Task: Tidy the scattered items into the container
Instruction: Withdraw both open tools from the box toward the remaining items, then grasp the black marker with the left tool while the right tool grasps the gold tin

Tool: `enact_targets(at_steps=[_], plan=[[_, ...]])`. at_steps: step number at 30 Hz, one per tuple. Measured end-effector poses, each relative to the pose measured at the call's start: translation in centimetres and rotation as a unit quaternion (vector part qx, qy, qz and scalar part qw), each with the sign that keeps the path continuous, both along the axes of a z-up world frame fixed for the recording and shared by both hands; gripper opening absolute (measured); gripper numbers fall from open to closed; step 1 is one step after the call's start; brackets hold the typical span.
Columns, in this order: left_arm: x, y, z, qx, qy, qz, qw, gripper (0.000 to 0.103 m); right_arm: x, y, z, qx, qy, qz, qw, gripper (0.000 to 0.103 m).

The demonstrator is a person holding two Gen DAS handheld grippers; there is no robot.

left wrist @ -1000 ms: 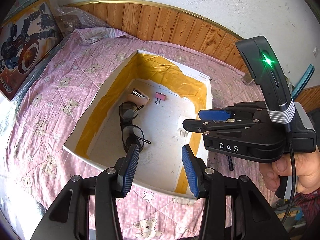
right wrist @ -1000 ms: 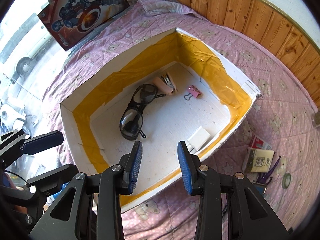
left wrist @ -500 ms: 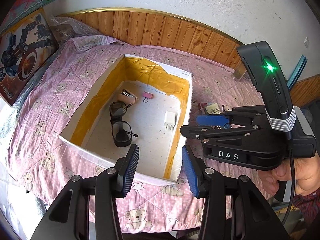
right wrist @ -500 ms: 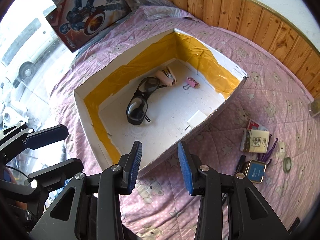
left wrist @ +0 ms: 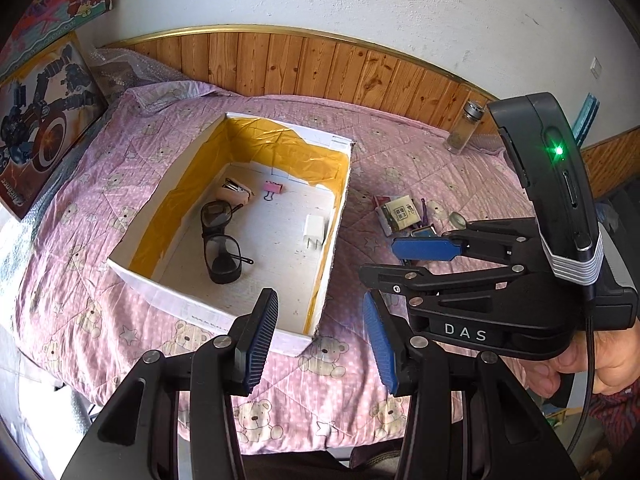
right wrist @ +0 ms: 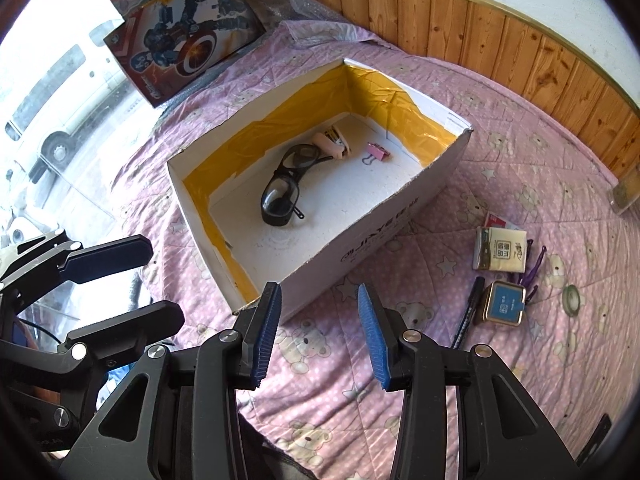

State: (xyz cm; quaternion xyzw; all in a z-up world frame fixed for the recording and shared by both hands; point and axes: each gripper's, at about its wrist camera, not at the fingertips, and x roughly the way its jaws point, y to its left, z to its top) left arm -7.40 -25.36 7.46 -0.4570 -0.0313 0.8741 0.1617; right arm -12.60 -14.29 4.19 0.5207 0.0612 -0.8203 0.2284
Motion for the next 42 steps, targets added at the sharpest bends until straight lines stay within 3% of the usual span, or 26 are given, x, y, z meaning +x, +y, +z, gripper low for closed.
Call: enact_targets(at_steps=[27, 42], plan=[[3.2, 6.9, -0.7, 0.013, -0.004, -0.064, 0.9979, 0.051, 5.2, 9.2, -1.2, -0.036, 0.009, -0.079, 0.996, 0.044], [1.5, 13.3, -3.2, 0.015, -0.027, -0.11, 0.9934, 0.053, 5.6, 19.7, -4.6, -0.095, 0.001, -0.198, 0.976, 0.044]])
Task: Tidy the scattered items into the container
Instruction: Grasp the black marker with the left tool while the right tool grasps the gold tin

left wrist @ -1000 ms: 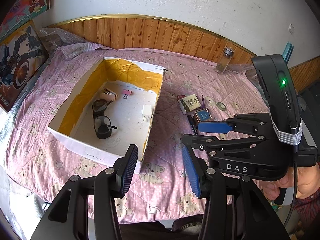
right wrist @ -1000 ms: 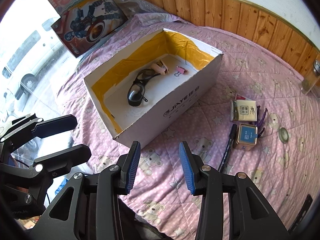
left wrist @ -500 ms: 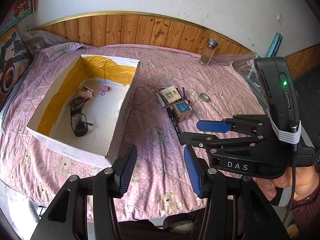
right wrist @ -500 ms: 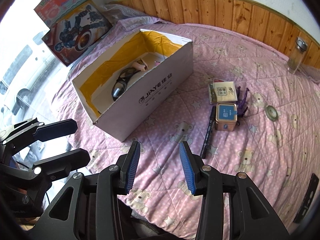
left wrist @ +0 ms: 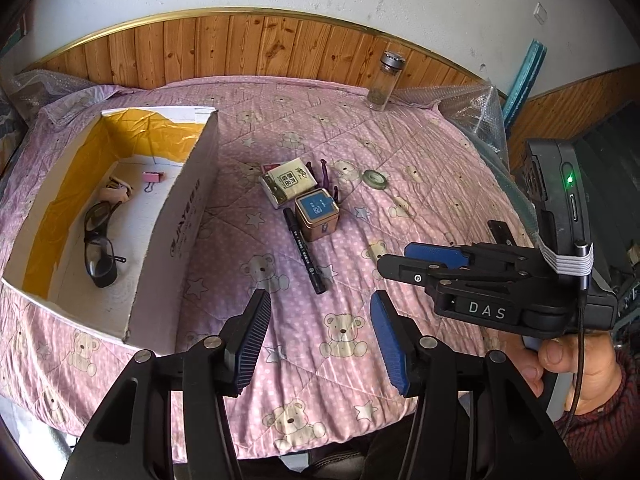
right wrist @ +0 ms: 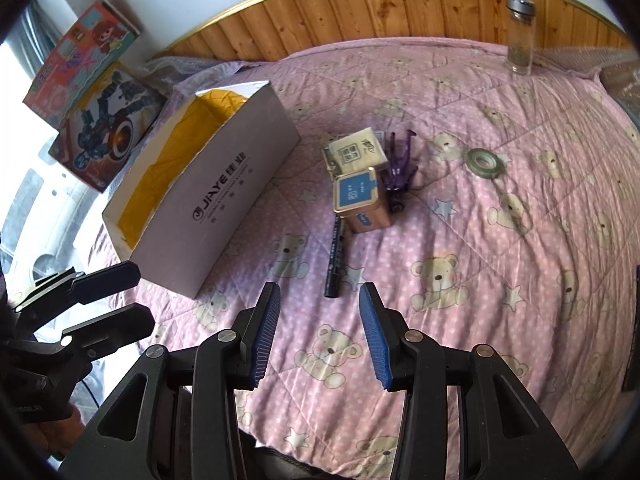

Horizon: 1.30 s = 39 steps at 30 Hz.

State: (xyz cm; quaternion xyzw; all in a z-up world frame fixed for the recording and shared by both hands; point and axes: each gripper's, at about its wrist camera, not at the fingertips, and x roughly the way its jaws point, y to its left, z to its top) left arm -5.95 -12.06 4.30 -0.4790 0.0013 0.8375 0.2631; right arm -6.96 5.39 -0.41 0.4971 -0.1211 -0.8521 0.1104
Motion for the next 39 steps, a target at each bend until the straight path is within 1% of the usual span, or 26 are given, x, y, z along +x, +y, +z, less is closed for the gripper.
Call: enact_targets(at_steps=[5, 8, 10, 12, 19, 23, 26, 29, 32, 36, 39], plan=[[-1.4, 1.9, -2.0, 0.004, -0.017, -0.003, 0.9999, 0.053, -0.7, 1.8, -1.6, 0.002, 0.001, -0.026, 1.0, 0.044], [-2.5, 2.1, -3.4, 0.012, -0.028, 0.013, 0.9994, 0.053, -1.6, 1.9, -2.3, 0.01, 0.007, -0.03, 0.999, 0.044], [-3.1, 1.7, -4.1, 0.026, -0.039, 0.03, 0.9985, 0.053, -2.3, 1.5, -2.8, 0.017, 0.016, -0.027, 0.999, 0.047], [-3.6, 1.1, -4.7, 0.038, -0.047, 0.043, 0.9972, 0.053, -3.1, 0.7, -3.4, 0.032, 0.025, -0.021, 0.999, 0.052], [-5.8, 0.2, -5.9, 0.047, -0.053, 0.066, 0.9953, 0.053, -7.0, -2.3, -6.0, 0.088, 0.05, 0.004, 0.995, 0.055], [-7.0, 0.3, -6.8, 0.054, -0.062, 0.067, 0.9943, 0.054, -9.4, -3.4, -7.8, 0.099, 0.045, 0.024, 0.994, 0.057], [-8.0, 0.4, -7.8, 0.058, -0.075, 0.067, 0.9933, 0.054, -10.7, -3.2, -8.8, 0.115, 0.047, 0.021, 0.992, 0.057], [-9.0, 1.0, -8.7, 0.06, -0.085, 0.059, 0.9929, 0.054, -11.8, -2.4, -9.2, 0.113, 0.052, 0.016, 0.992, 0.057], [-9.9, 2.2, -9.6, 0.052, -0.086, 0.048, 0.9938, 0.054, -12.9, -1.2, -9.7, 0.109, 0.042, 0.015, 0.993, 0.056], [-11.3, 3.8, -11.3, 0.056, -0.102, 0.037, 0.9925, 0.054, -13.8, 1.1, -10.0, 0.076, 0.035, 0.016, 0.996, 0.054], [-12.1, 5.3, -12.5, 0.054, -0.113, 0.028, 0.9917, 0.054, -14.1, 3.3, -9.8, 0.025, 0.027, 0.005, 0.999, 0.052]])
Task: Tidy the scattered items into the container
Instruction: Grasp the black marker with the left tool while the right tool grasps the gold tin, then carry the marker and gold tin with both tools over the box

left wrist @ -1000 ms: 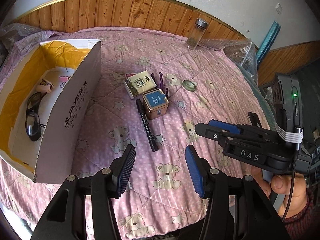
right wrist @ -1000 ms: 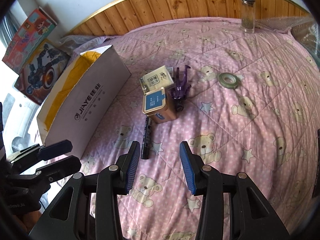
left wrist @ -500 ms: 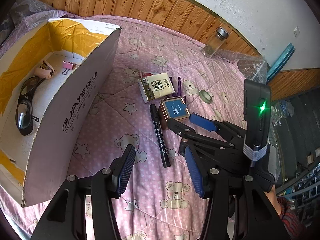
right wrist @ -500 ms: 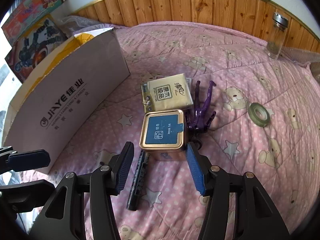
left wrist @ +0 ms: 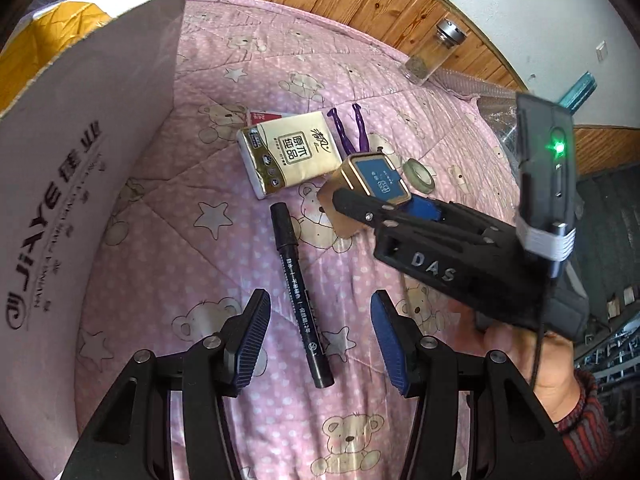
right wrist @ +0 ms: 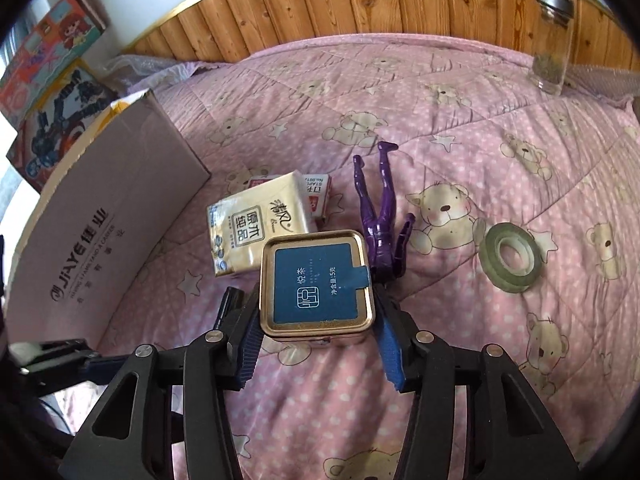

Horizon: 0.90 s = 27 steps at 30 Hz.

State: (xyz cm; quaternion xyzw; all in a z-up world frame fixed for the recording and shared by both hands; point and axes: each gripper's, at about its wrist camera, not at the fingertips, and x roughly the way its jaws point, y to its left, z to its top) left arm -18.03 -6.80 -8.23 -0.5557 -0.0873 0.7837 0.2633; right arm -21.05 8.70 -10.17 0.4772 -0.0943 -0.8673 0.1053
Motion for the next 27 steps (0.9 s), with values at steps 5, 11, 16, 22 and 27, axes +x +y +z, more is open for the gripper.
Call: enact_targets(at_steps=[5, 11, 16, 22, 27], plan=[[-0.7, 2.1, -2.5, -0.028, 0.004, -0.007, 0.9996, 0.05, 0.0, 3.3, -0.6, -0.056, -0.017, -0.031, 0.998, 0.052], [-0.4, 1.4, -3.6, -0.047, 0.056, 0.013, 0.9973, 0.014, 0.6, 4.4, -0.7, -0.089, -0.012, -0.035, 0.995, 0.052], [-0.4, 1.2, -3.4, -0.045, 0.048, 0.01, 0.9978, 0.014, 1.6, 4.9, -0.5, -0.098, -0.009, -0.046, 0.994, 0.052], [0.3, 1.4, -1.8, -0.038, 0.058, 0.003, 0.9976, 0.014, 2.9, 5.1, 0.0, -0.102, -0.011, -0.058, 0.993, 0.052], [0.8, 1.2, -0.5, -0.029, 0.068, 0.003, 0.9972, 0.014, 4.3, 4.5, 1.1, -0.101, -0.006, -0.063, 0.993, 0.052]])
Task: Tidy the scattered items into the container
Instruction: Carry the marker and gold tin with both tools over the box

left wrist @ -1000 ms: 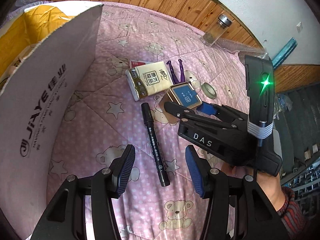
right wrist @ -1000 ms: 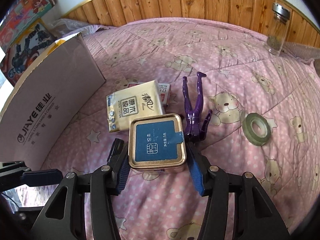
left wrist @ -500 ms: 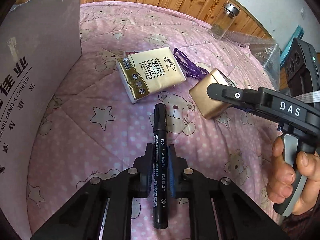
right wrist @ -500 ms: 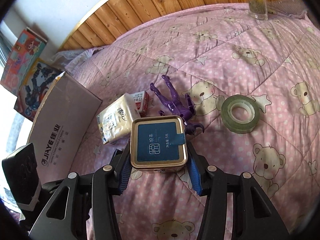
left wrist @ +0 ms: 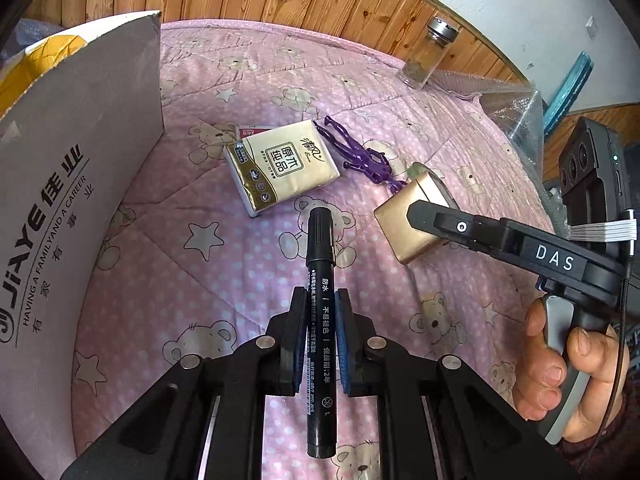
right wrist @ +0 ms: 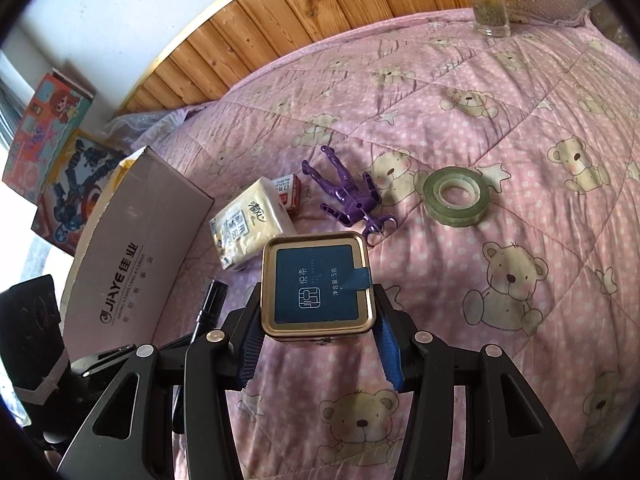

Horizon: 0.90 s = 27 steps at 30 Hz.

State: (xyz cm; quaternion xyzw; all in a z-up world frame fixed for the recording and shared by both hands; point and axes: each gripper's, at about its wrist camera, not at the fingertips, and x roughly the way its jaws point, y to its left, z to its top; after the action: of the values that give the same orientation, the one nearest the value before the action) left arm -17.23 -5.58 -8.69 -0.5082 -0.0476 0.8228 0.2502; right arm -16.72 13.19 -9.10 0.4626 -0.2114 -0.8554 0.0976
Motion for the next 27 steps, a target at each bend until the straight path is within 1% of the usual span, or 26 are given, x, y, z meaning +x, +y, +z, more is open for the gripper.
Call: enact_targets(at_steps=[12, 27], plan=[[2.7, -2.6, 3.6, 0.023, 0.027, 0.011, 0.9993, 0.014, 3.6, -3.3, 2.7, 0.015, 0.016, 0.001, 1.0, 0.052], [6.9, -5.0, 7.4, 0.057, 0.062, 0.016, 0.9963, 0.014, 8.7, -6.6, 5.0, 0.033, 0.035, 0.008, 0.999, 0.052]])
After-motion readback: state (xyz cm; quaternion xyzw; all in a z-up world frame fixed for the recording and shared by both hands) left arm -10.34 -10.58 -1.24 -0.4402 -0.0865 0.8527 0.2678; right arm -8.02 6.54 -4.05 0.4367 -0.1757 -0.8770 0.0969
